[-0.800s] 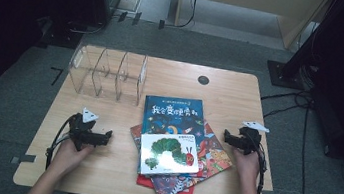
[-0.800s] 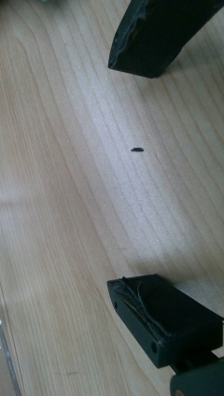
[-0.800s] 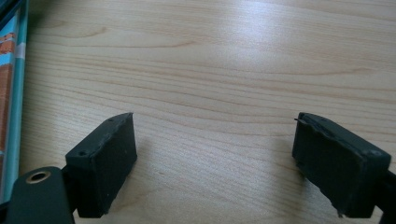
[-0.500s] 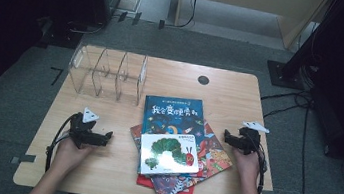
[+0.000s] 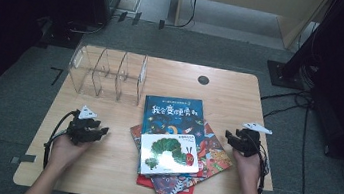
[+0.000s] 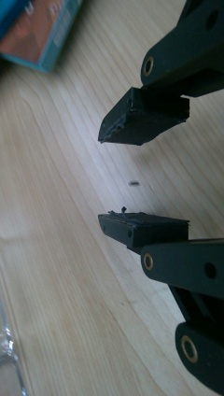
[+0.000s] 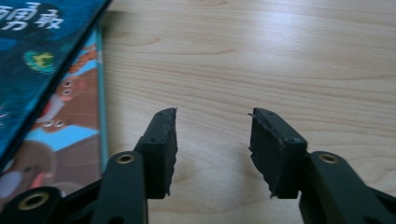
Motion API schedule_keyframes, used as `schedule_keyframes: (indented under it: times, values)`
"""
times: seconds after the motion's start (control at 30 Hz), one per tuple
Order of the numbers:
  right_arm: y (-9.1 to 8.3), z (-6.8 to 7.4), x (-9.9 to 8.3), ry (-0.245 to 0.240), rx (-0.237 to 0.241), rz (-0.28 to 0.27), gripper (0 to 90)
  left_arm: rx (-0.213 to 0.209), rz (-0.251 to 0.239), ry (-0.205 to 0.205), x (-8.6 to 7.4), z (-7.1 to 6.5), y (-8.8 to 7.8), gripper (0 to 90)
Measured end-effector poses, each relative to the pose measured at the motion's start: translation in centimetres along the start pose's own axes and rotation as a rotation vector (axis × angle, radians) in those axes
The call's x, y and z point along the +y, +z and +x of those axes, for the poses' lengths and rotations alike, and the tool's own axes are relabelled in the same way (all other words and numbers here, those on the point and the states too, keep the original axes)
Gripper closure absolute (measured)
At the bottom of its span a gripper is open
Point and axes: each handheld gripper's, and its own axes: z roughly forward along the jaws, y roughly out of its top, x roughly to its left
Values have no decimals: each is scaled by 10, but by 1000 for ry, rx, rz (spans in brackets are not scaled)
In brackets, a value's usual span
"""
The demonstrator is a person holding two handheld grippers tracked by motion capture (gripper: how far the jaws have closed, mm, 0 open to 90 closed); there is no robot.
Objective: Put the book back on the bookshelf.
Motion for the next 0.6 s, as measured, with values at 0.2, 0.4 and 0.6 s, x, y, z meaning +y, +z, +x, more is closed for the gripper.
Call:
schedule_keyframes:
  times: [0.2, 0.4, 0.6]
  values:
    - [-20, 14, -5, 29, 124, -37, 774, -77, -11, 52, 11, -15, -6, 698]
    - [-33, 29, -11, 8, 150, -50, 864, -137, -13, 109, 24, -31, -3, 752]
    - [-46, 48, -22, -20, 179, -26, 888, -200, -9, 126, 36, -41, 2, 820]
